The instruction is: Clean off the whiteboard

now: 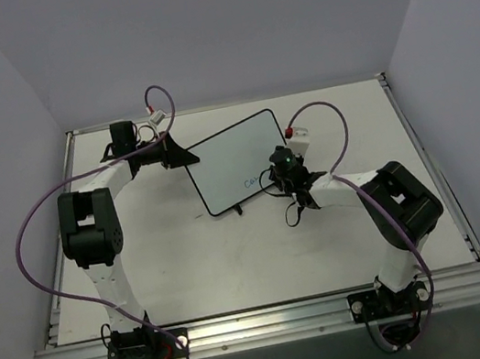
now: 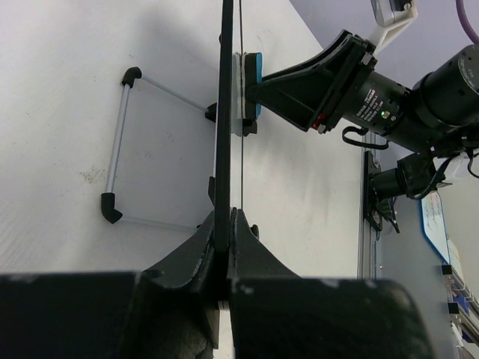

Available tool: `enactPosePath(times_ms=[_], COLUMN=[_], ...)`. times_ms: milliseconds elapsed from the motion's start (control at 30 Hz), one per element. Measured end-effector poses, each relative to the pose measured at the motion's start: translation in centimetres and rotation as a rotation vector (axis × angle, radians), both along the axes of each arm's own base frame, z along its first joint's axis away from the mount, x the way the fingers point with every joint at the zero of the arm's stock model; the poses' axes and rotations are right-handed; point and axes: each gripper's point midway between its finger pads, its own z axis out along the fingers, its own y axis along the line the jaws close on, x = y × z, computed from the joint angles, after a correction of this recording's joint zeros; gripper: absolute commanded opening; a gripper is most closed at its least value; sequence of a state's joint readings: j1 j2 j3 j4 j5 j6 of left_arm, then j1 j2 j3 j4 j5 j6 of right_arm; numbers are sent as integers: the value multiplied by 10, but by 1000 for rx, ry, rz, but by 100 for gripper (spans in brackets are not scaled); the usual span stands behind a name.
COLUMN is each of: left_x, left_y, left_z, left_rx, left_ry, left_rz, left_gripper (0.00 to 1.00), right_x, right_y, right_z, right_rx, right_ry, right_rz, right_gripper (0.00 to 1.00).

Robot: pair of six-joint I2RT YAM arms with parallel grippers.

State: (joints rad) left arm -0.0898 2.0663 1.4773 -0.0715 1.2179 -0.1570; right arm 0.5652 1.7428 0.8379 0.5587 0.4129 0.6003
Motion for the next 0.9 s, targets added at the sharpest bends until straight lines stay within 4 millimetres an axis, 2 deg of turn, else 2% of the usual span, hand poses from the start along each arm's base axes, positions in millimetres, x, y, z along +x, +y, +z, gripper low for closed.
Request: enactPosePath(times_ms=[233,367,633,700,833,900], left_x=[0,0,0,0,-1,-1], left_y=[0,0,-3,-5,-8,-8], left_z=[1,1,-1,-1,-1,-1], left_rx=[1,2,13,15,18,18], left_ry=[-6,-7,2,0,1,5], left_rz=[-1,-2,6,3,1,2], left_gripper=[2,2,2,2,2,2], right_x=[0,0,7,11,20,23], right_y=[38,44,31,19,-16,-24], right_z=[13,16,12,11,6,6], right_rx=[-8,-4,85,115,132,127], right_ry=[-42,-51,-47,-49,-48,-47], right_rz=[35,40,25,7,-64,-76], right_gripper=[0,0,0,0,0,0])
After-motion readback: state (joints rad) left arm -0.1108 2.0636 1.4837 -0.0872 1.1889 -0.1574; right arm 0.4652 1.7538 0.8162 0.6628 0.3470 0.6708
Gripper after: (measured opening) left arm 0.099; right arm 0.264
